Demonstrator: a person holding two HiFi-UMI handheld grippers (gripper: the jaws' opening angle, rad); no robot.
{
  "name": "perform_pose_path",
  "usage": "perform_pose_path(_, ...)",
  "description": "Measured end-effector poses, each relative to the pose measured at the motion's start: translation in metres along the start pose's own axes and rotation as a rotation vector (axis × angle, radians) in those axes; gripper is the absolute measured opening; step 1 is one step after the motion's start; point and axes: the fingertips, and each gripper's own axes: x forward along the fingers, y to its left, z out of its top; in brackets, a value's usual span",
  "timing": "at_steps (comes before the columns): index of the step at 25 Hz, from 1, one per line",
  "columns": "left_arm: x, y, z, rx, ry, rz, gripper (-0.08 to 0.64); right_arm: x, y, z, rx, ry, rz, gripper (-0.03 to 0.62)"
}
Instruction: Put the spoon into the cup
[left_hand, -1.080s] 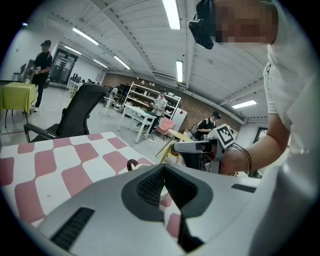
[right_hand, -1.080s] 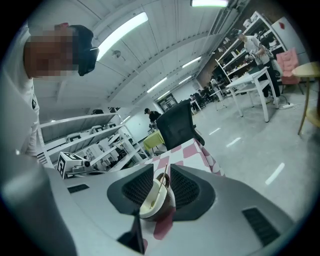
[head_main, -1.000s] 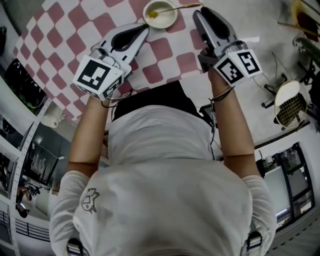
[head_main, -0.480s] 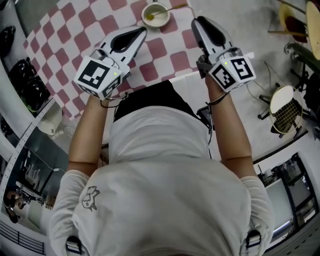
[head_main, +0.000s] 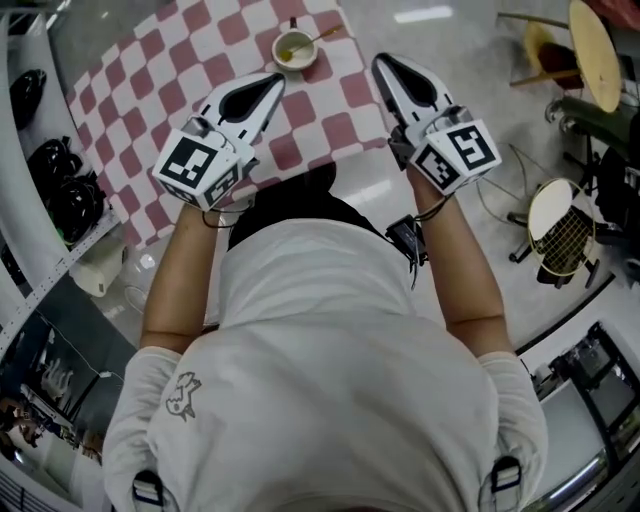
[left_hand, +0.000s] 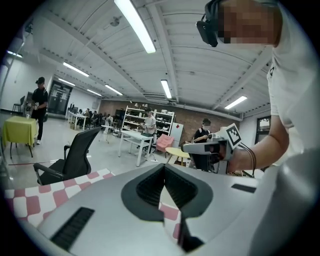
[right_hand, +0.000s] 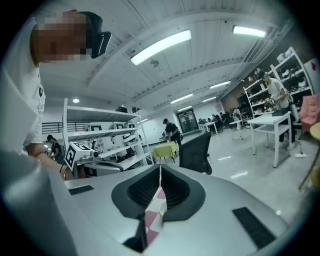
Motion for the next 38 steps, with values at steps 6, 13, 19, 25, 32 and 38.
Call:
perform_pose_path(6, -0.017, -0.029, 0.035, 0.084, -0.051, -0.013, 0.014, -0.032, 0.025, 0.035, -0.076, -0.048, 0.012, 0.035)
perform_pose_path(13, -0.035, -0.056, 0.063, 0.157, -0.081, 0.004, 0.014, -0.072, 0.048, 0.060, -0.124, -0.090, 0.020, 0.034)
perform_pose_path(19, -0.053, -0.080, 0.071, 0.181, -0.105, 0.025, 0.014, -0.099, 0.067, 0.067, -0.145, -0.117, 0.035, 0.034)
perform_pose_path(25, -0.059, -0.095, 0.070, 0.202, -0.115, 0.053, 0.014, -0.110, 0.078, 0.069, -0.153, -0.137, 0.059, 0.034)
perform_pose_path(32, -0.063, -0.105, 0.070, 0.190, -0.110, 0.075, 0.014, -0.110, 0.079, 0.070, -0.144, -0.127, 0.090, 0.034)
perform_pose_path(38, -0.078, -0.114, 0.072, 0.194, -0.091, 0.100, 0.014, -0.109, 0.095, 0.070, -0.146, -0.119, 0.129, 0.034)
